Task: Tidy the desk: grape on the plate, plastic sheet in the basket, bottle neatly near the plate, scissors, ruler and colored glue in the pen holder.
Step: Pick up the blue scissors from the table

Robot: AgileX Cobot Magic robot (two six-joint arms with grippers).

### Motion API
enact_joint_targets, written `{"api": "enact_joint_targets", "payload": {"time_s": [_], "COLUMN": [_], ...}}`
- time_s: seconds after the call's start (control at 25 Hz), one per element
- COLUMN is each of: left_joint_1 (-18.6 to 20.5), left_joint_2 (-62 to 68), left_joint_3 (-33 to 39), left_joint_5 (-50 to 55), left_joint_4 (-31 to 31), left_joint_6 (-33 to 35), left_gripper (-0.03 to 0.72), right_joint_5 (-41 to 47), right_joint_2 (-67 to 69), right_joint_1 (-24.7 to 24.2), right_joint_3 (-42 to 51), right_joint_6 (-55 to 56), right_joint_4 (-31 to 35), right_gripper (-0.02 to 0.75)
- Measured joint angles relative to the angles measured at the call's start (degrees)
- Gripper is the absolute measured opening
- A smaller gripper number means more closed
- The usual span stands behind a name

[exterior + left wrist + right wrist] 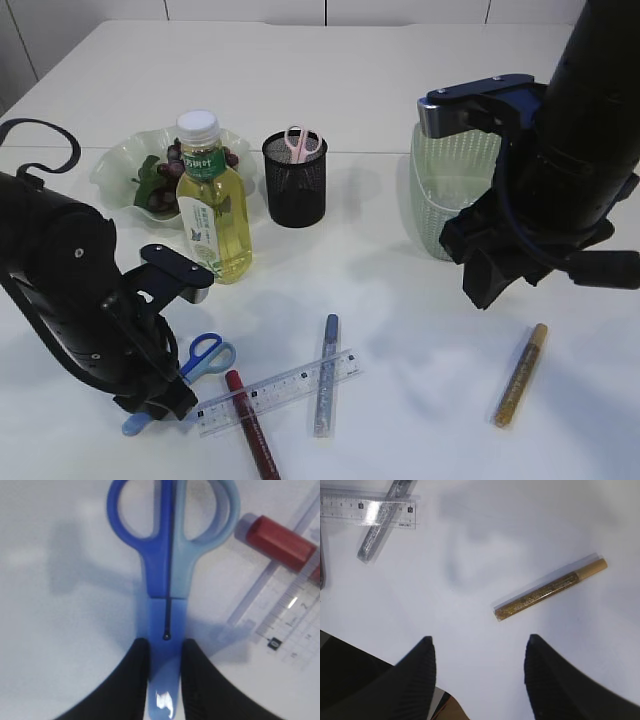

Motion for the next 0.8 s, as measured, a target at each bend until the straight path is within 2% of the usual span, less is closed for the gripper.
{"api": "enact_joint_targets", "payload": {"time_s": [0.8], "left_joint_1": [0.0], "left_joint_2": [-2.3], "left_joint_3": [0.2], "left_joint_5": [-1.0], "left_joint_4": [0.0], "left_joint_6": [-0.1], "left_gripper": [0.143], "right_joint_5": [0.0], "right_joint_2": [0.0], "right_joint_1": [0.0], "right_joint_3": [0.0], "right_joint_6": [0.0], "right_joint_4": [0.0], "right_gripper": [0.446]}}
